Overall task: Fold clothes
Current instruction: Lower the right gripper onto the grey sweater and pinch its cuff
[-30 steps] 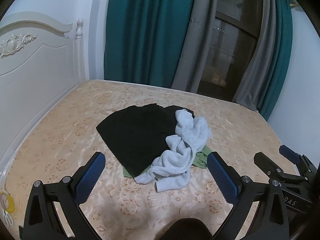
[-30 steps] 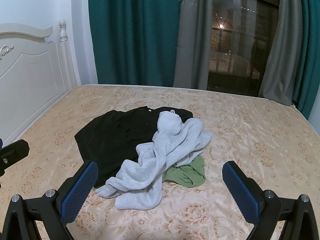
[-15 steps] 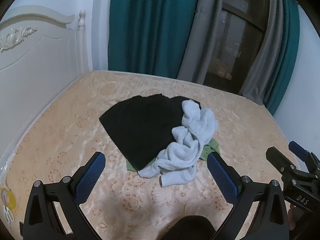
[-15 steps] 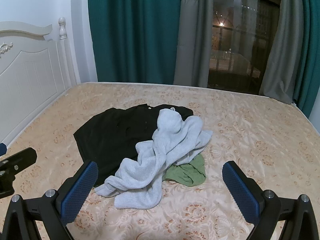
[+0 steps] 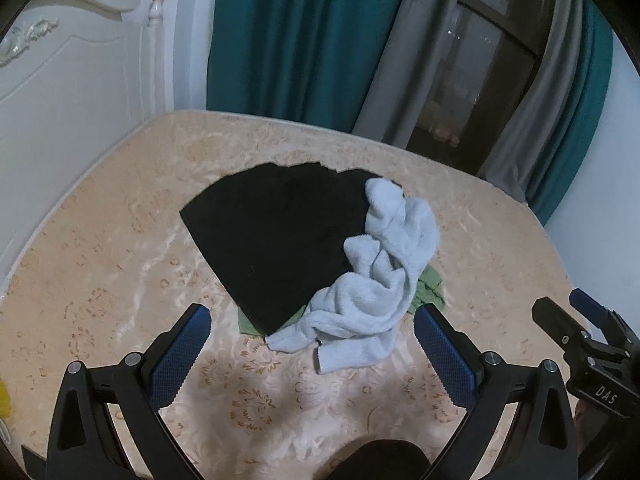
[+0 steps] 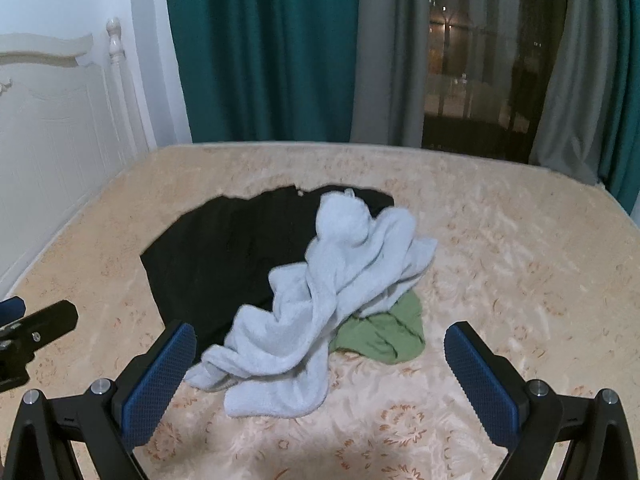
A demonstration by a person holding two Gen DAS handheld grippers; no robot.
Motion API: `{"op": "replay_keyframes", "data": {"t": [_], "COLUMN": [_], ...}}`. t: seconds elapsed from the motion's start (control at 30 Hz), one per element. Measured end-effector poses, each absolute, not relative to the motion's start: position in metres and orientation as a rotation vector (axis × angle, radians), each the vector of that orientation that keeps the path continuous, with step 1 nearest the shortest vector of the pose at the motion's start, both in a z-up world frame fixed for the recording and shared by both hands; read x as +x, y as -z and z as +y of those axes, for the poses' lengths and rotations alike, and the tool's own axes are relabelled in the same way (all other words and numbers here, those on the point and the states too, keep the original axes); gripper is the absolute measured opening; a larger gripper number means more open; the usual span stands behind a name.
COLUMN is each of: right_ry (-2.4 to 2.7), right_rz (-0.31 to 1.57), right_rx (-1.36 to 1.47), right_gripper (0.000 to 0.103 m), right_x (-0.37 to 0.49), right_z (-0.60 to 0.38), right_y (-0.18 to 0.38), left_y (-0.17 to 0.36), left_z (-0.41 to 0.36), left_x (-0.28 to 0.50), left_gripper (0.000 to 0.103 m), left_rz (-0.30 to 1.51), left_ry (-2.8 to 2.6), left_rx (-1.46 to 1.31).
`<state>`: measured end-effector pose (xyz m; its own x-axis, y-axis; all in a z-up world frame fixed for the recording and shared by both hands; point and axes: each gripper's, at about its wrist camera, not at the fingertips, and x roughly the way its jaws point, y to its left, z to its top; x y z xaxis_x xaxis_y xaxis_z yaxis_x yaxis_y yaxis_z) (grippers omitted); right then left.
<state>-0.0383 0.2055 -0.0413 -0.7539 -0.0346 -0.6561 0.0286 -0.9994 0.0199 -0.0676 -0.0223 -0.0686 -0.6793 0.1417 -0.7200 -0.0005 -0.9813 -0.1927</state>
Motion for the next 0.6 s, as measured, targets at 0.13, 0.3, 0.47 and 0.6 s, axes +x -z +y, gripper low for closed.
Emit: {"op": "replay_keyframes", "data": {"t": [0.13,0.3,0.47,0.6], "right_ry": [2.864,2.797,2.722,2.654], "right_rz": [-0.010,-0.033,-0.059,-0.121], "right_rx": [1.185,1.306,1.413,1.519], "right_gripper": [0.102,0.101,0.095,0.089], "right_x": [-0.058,-0.088,-0.119,-0.143], "right_z": [0.207,0.210,0.211,0.215], "right_y": [0.066,0.099,0.131,0.160], "left_y": [0.088,0.120,0.158,0.186], "left_z": [-0.022,-0.022,-0.027,-0.027], "left_x": [-0.086,-0.118,-0.149,-0.168], "left_gripper": [0.103,0.103,0.092,0.074], "left_rz": [-0.264,-0.224,-0.233,-0.267], "left_ry": [-2.781,-2.764,-2.742,-2.684], "left_rx": [-1.249,-1.317,-1.428,-1.539]}}
